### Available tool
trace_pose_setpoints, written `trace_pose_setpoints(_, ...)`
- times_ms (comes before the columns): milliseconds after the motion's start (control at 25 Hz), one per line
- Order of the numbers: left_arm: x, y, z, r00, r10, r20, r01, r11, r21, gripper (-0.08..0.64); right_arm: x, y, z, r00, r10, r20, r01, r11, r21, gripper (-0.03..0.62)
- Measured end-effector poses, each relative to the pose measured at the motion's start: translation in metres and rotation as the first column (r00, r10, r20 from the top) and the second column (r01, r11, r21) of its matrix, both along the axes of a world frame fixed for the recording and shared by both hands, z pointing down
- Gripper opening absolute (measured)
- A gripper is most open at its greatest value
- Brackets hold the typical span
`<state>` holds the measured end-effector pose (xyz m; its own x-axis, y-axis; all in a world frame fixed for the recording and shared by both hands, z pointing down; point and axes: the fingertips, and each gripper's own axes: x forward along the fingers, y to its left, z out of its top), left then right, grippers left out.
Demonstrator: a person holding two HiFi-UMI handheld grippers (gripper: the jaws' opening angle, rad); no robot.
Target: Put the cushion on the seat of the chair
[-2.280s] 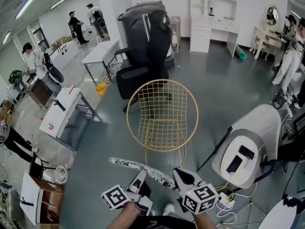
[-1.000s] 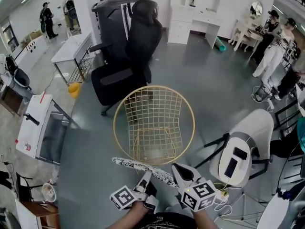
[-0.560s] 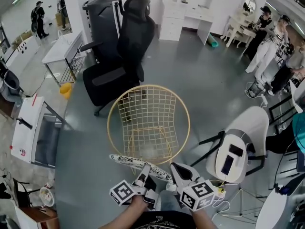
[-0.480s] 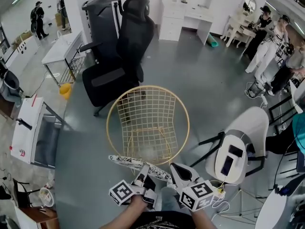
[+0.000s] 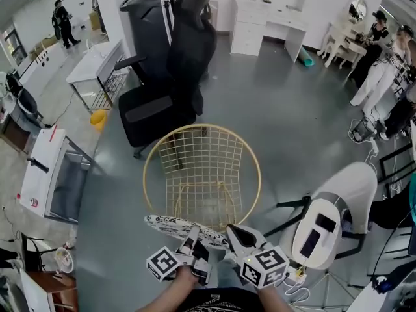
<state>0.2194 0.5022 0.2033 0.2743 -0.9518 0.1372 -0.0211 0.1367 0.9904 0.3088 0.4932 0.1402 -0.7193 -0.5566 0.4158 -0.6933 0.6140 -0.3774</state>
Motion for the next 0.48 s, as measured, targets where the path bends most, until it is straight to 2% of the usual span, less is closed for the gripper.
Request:
trace_pose_setpoints(120, 0.003, -0.012, 0.013, 0.999, -0.029, 0.04, 0.031, 0.998, -0.046, 0.014, 0.006, -0.019, 0.006, 0.999, -0.037, 0.015, 0.037, 0.999, -0.016, 0.0)
trace_pose_setpoints(240, 0.009, -0.031, 0.015, 0.997, -0.057, 0.049, 0.059, 0.997, -0.043, 0.014, 0.011, -0.039, 0.013, 0.997, -0.071, 0.031, 0.072, 0.997, -0.032, 0.0)
trace_pose_setpoints(360, 0.011, -0.044, 0.022, 0.992, -0.063, 0.109, 0.071, 0.994, -0.078, 0.014, 0.013, -0.055, 0.016, 0.993, -0.104, 0.059, 0.107, 0.993, -0.048, 0.0)
trace_pose_setpoints(480, 0.016, -0.062, 0.024, 0.989, -0.062, 0.137, 0.073, 0.995, -0.071, 0.014, 0.013, -0.064, 0.021, 0.986, -0.15, 0.071, 0.154, 0.987, -0.055, 0.0)
